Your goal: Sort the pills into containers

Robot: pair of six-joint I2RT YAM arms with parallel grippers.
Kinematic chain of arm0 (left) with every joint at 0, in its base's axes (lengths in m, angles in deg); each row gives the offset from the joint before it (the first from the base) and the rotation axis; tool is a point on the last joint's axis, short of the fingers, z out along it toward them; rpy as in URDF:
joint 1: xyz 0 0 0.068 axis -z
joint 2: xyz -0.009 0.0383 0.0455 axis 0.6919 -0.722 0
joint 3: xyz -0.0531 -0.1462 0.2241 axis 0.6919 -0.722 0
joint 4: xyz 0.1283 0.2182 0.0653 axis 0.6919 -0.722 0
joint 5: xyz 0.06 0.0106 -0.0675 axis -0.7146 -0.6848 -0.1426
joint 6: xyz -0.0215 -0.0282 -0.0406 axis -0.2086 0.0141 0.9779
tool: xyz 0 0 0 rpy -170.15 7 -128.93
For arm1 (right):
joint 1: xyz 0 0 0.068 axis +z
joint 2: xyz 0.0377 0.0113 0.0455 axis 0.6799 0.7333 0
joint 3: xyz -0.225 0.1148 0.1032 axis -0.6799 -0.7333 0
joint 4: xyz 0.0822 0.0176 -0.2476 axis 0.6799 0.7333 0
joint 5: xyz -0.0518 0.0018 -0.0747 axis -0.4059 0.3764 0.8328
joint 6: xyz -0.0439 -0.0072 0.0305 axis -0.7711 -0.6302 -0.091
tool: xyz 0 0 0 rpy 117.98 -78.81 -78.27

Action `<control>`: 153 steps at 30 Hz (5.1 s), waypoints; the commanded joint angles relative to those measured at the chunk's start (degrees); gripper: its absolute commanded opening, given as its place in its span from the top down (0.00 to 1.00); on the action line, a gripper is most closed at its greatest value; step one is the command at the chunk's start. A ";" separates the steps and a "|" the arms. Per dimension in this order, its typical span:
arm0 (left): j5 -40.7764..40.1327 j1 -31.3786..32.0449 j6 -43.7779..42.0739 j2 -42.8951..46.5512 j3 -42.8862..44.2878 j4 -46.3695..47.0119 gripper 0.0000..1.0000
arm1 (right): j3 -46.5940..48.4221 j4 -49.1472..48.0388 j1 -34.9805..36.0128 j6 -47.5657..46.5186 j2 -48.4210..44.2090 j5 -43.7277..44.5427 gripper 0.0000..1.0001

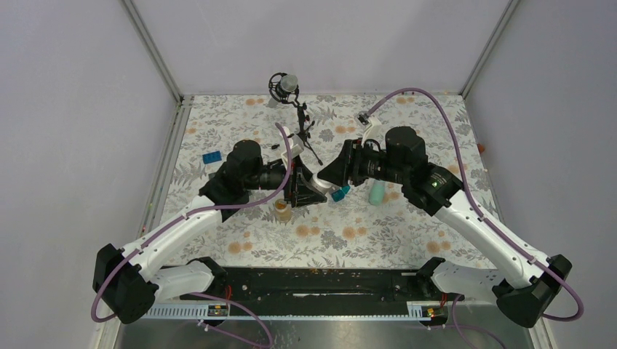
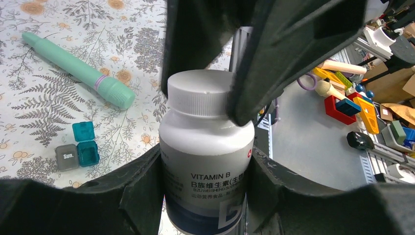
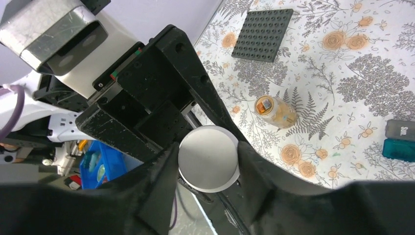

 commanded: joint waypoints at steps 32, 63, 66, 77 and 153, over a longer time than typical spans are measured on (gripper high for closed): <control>2.84 -0.01 0.31 0.82 0.06 2.36 1.00 | -1.14 -5.31 -0.06 -4.36 0.35 -8.53 0.06; 4.02 -0.01 -0.30 2.57 -1.14 0.72 1.00 | 3.39 3.33 -1.39 -13.65 -2.87 -12.67 0.87; 6.93 -0.01 -0.48 2.34 -1.25 0.86 1.00 | 2.02 2.75 -1.40 -23.30 -6.30 -18.70 0.87; 11.41 0.07 0.30 3.24 -2.86 4.69 1.00 | 4.28 4.00 -3.53 -30.18 -9.46 -18.10 0.84; 14.97 0.39 16.30 5.12 -7.62 27.46 1.00 | -2.10 -5.51 -4.25 -27.27 -15.62 -16.73 0.84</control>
